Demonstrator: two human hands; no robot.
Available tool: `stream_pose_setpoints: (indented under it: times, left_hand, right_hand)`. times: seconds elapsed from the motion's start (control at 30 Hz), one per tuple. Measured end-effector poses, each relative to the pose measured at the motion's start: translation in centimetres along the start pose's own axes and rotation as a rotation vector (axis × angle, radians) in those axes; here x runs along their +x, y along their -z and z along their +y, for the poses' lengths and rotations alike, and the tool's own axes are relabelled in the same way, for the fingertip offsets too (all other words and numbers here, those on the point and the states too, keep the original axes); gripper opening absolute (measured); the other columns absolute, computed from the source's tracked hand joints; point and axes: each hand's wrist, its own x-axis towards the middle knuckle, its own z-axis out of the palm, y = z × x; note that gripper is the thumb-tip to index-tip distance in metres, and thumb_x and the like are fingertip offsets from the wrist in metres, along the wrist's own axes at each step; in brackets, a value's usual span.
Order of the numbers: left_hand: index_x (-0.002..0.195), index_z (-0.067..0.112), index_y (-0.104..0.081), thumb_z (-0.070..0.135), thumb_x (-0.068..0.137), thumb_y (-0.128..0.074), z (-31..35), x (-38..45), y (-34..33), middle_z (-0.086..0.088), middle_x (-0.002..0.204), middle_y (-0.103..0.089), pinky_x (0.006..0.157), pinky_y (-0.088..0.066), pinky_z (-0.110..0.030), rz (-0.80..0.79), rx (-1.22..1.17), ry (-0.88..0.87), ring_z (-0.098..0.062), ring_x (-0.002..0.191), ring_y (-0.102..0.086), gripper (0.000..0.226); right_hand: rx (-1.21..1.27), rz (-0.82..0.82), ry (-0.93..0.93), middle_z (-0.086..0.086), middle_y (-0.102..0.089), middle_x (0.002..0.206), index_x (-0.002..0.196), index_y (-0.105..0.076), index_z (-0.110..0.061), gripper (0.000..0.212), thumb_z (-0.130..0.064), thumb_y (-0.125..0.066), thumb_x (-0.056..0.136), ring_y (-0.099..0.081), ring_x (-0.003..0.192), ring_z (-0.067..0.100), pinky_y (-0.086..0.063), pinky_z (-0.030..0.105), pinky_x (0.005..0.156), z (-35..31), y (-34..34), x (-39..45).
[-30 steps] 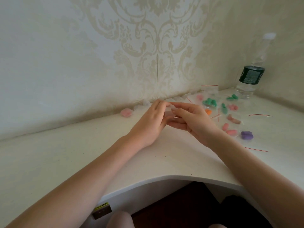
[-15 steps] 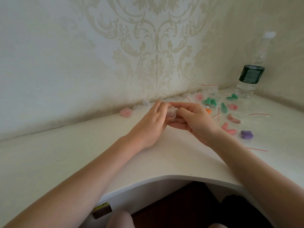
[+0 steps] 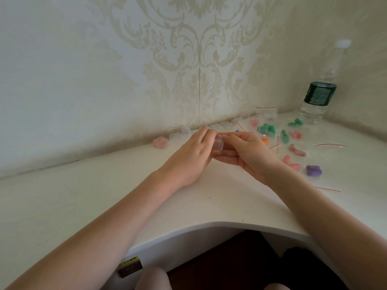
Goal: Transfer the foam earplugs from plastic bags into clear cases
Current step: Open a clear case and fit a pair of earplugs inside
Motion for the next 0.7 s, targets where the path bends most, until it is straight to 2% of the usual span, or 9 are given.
stream_pose_setpoints:
  times: [0.2, 0.3, 0.37, 0.43, 0.57, 0.63, 0.7]
  left_hand:
    - [0.113, 0.0, -0.048, 0.001, 0.092, -0.05, 0.29, -0.19, 0.03, -0.011, 0.111, -0.044, 0.077, -0.038, -0.024, 0.016, 0.004, -0.02, -0.021, 0.092, -0.051, 0.021]
    - [0.112, 0.002, -0.048, 0.017, 0.097, -0.042, 0.82, 0.1, 0.16, -0.005, 0.105, -0.043, 0.078, -0.038, -0.021, 0.102, -0.129, 0.007, -0.015, 0.088, -0.047, 0.022]
    - [0.112, 0.003, -0.049, 0.021, 0.098, -0.044, 0.78, 0.44, 0.07, 0.0, 0.102, -0.043, 0.078, -0.036, -0.012, 0.169, -0.241, 0.081, -0.007, 0.085, -0.044, 0.023]
    - [0.118, 0.004, -0.048, 0.022, 0.099, -0.047, 0.43, 0.5, -0.11, 0.002, 0.099, -0.044, 0.076, -0.035, -0.012, 0.175, -0.336, 0.204, -0.008, 0.084, -0.045, 0.026]
    - [0.126, 0.006, -0.044, 0.027, 0.098, -0.047, 0.19, 0.22, -0.64, 0.004, 0.09, -0.044, 0.069, -0.034, -0.013, 0.143, -0.374, 0.269, -0.003, 0.076, -0.046, 0.035]
    - [0.125, 0.006, -0.043, 0.022, 0.099, -0.045, 0.38, 0.26, -0.74, 0.009, 0.084, -0.042, 0.069, -0.034, -0.011, 0.159, -0.391, 0.261, 0.001, 0.074, -0.046, 0.03]
    - [0.117, 0.011, -0.044, 0.019, 0.1, -0.042, 0.51, 0.42, -0.68, 0.01, 0.077, -0.043, 0.066, -0.035, -0.015, 0.196, -0.462, 0.276, -0.002, 0.066, -0.045, 0.02]
  right_hand:
    - [-0.059, -0.011, 0.038, 0.02, -0.072, 0.094, 0.108, -0.067, -0.001, 0.031, 0.003, -0.039, 0.095, -0.071, 0.085, 0.021, -0.058, 0.023, 0.072, 0.04, 0.02, -0.11]
    - [-0.027, 0.007, 0.07, 0.017, -0.071, 0.082, 0.097, -0.068, 0.001, 0.033, 0.009, -0.037, 0.091, -0.071, 0.081, 0.019, -0.058, 0.025, 0.078, -0.01, -0.1, -0.27]
    - [0.032, 0.01, 0.072, 0.013, -0.072, 0.079, 0.097, -0.067, 0.002, 0.035, 0.01, -0.033, 0.093, -0.072, 0.079, 0.017, -0.058, 0.023, 0.076, -0.15, -0.02, -0.35]
    - [0.075, 0.02, 0.034, 0.013, -0.074, 0.084, 0.1, -0.065, 0.001, 0.036, 0.006, -0.031, 0.095, -0.073, 0.082, 0.02, -0.059, 0.025, 0.073, -0.54, 0.03, -0.38]
    - [0.086, 0.007, -0.046, 0.012, -0.073, 0.088, 0.097, -0.066, -0.002, 0.021, -0.012, -0.047, 0.097, -0.072, 0.081, 0.024, -0.059, 0.032, 0.077, -0.72, -0.1, -0.36]
    - [0.051, -0.008, -0.024, 0.011, -0.071, 0.094, 0.106, -0.064, 0.001, 0.021, -0.015, -0.055, 0.095, -0.071, 0.087, 0.023, -0.059, 0.032, 0.079, -0.35, 0.07, -0.23]
    - [0.123, 0.048, -0.005, 0.012, -0.069, 0.093, 0.109, -0.061, 0.003, 0.02, -0.011, -0.053, 0.096, -0.071, 0.085, 0.023, -0.059, 0.031, 0.077, -0.32, 0.18, -0.03]
